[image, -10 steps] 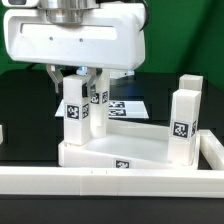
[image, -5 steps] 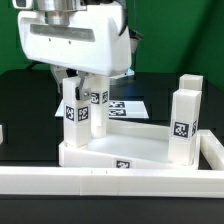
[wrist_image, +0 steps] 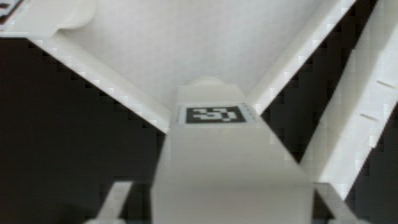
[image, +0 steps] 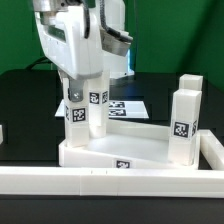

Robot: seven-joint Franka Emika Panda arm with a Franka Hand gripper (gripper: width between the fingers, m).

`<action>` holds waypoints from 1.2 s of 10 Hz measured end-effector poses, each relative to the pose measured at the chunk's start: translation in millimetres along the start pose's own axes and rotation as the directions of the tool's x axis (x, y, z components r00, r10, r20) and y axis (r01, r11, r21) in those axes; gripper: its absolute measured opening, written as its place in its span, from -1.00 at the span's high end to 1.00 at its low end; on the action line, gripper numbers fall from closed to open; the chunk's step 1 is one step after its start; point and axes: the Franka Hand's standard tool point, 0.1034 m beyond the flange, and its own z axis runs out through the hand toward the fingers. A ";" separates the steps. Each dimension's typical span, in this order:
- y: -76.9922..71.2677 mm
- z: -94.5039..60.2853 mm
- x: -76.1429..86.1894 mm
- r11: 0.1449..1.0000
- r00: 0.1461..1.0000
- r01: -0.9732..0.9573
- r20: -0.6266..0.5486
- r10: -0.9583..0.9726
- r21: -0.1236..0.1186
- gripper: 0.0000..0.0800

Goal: Assemble desk

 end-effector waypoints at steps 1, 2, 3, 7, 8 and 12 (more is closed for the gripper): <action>-0.3 0.0 -0.1 0.999 0.999 -0.044 0.001 0.044 0.000 0.27; -0.4 0.0 -0.2 0.993 0.993 -0.117 0.001 0.117 0.001 0.27; -0.5 0.0 -0.2 0.988 0.988 -0.156 0.000 0.156 0.001 0.27; -0.9 1.5 -2.5 0.991 0.991 -0.135 0.001 0.135 -0.002 -0.53; -1.1 2.0 -5.2 0.998 0.998 -0.059 0.002 0.059 -0.007 -0.60; -4.0 0.8 -16.4 0.916 0.918 0.397 0.018 -0.396 -0.058 -0.62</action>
Offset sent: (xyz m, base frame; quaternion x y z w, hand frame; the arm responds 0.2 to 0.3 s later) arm 0.0000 0.0000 0.0000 0.0000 0.0000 0.1296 0.9916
